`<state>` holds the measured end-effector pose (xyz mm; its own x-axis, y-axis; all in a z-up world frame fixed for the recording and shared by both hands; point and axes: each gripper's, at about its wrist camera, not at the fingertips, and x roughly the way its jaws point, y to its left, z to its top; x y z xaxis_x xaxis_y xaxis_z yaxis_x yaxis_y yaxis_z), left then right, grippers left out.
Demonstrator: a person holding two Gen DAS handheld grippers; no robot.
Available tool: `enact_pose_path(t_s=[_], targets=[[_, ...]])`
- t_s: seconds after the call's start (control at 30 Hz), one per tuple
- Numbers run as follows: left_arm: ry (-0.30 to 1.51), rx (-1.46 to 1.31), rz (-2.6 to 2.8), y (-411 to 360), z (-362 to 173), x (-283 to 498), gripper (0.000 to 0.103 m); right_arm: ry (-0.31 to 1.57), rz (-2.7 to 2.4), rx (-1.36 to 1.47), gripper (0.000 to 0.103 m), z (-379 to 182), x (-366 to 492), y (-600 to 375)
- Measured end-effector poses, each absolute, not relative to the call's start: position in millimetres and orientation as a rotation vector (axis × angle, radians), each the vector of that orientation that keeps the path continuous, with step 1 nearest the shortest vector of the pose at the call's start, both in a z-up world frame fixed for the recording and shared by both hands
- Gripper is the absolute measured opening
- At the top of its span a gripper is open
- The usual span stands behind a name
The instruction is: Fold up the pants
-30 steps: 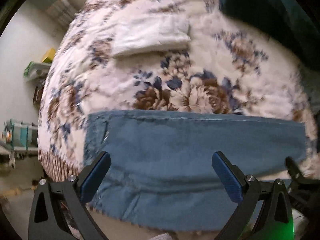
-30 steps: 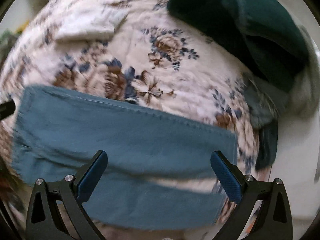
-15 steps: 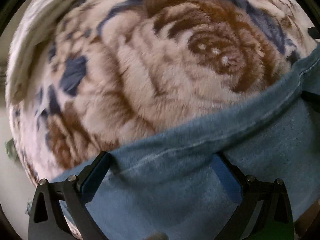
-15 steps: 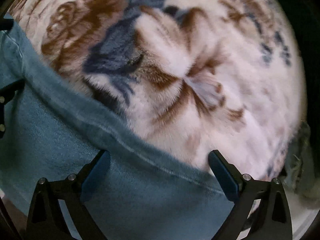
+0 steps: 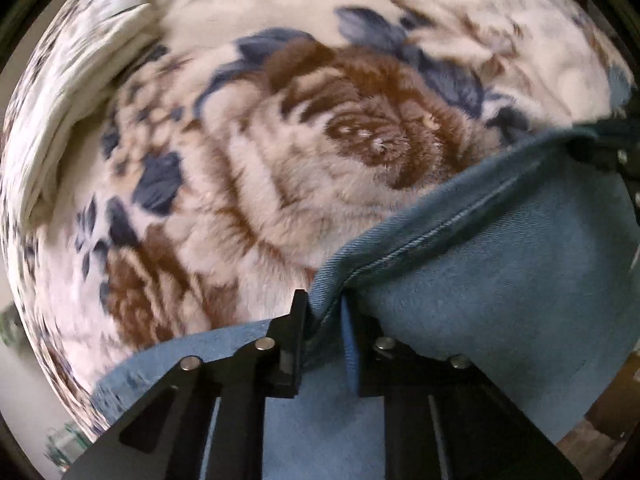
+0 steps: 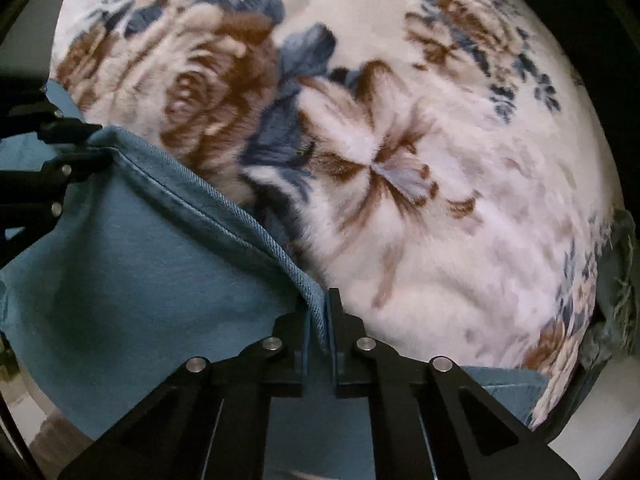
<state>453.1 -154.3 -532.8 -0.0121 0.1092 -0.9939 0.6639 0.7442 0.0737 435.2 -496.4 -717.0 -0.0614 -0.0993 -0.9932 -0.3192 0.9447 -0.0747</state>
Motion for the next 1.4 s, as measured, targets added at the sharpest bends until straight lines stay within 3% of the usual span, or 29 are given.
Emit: enact_pose_path(t_s=[0.23,0.43,0.53,0.87,1.1,1.17,1.23,1.27,1.3,1.33,1.4], targets=[[1.505,0.446,-0.407,-94.6,-440.8,416.1,0.011,1.549,0.164,-0.244,0.006,-660.1,390.5,-506.5],[1.533,0.247,-0.310,-38.0,-374.7,320.8,0.011,1.507,0.115,-0.199,0.005,-625.0,321.6,-470.2],[1.567,0.156,-0.263,-28.1,-377.0,245.8,0.010,1.528,0.098,-0.173,0.005,-616.8,267.4,-451.3],[1.781,0.025,-0.175,-45.8,-515.0,142.0,0.010,1.707,0.049,-0.186,0.005,-677.7,116.5,-419.1],[1.776,0.021,-0.134,-48.4,-511.7,143.8,0.012,1.736,-0.014,-0.097,0.008,-700.2,100.1,-426.1],[1.772,0.001,-0.100,-53.6,-510.0,149.9,0.014,1.754,-0.013,-0.052,0.013,-700.1,99.3,-430.2],[1.752,-0.001,-0.065,-54.5,-496.6,147.6,0.023,1.769,-0.012,-0.015,0.018,-695.9,98.3,-434.6],[1.753,-0.001,-0.050,-56.3,-488.9,146.9,0.031,1.770,-0.016,-0.012,0.040,-690.7,96.6,-436.5],[1.748,0.002,-0.038,-58.8,-479.2,146.6,0.036,1.769,-0.020,-0.010,0.073,-685.5,95.5,-438.4],[1.738,0.007,-0.036,-60.8,-471.7,145.7,0.041,1.764,-0.015,0.013,0.083,-675.9,92.8,-441.4],[1.711,0.061,-0.029,-71.1,-447.1,147.0,0.081,1.749,-0.004,0.063,0.084,-660.3,90.3,-448.1]])
